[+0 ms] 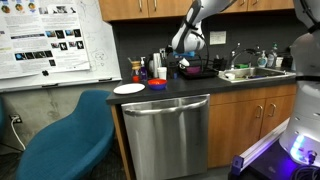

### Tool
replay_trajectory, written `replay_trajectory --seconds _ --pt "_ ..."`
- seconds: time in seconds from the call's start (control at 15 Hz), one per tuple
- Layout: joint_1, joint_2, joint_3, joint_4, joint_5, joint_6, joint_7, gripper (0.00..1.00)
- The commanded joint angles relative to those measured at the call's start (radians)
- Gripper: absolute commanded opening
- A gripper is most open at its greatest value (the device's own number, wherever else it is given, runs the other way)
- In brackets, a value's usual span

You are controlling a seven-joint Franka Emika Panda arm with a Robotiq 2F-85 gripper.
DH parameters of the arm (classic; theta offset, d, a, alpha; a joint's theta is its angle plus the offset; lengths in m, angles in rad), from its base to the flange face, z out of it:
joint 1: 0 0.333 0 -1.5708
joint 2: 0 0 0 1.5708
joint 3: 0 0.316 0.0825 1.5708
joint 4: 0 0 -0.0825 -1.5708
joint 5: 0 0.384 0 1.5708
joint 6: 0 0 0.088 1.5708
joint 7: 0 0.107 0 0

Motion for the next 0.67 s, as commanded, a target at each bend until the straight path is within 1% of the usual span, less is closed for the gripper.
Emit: replay_trajectory --seconds 0.0,0.13,0.27,0.33,0.4,0.47,0.6 --pt "-0.191 -0.156 0.272 -0.075 -0.039 -0.094 -0.037 1.0" --pt "-0.313 -0.197 0.434 -0.09 -0.038 -0.184 -0.035 1.0" --pt "-0.429 -0.205 0.593 -0.079 0.1 -0.288 -0.142 1.0" --pt "-0.467 -0.202 0.637 -0.066 0.178 -0.352 -0.206 1.0" --pt "-0.5 -0.198 0.668 -0.05 0.263 -0.423 -0.281 1.0" --pt "-0.518 -0.195 0.671 -0.04 0.316 -0.496 -0.333 1.0" --pt "-0.54 -0.182 0.655 -0.031 0.359 -0.605 -0.392 1.0"
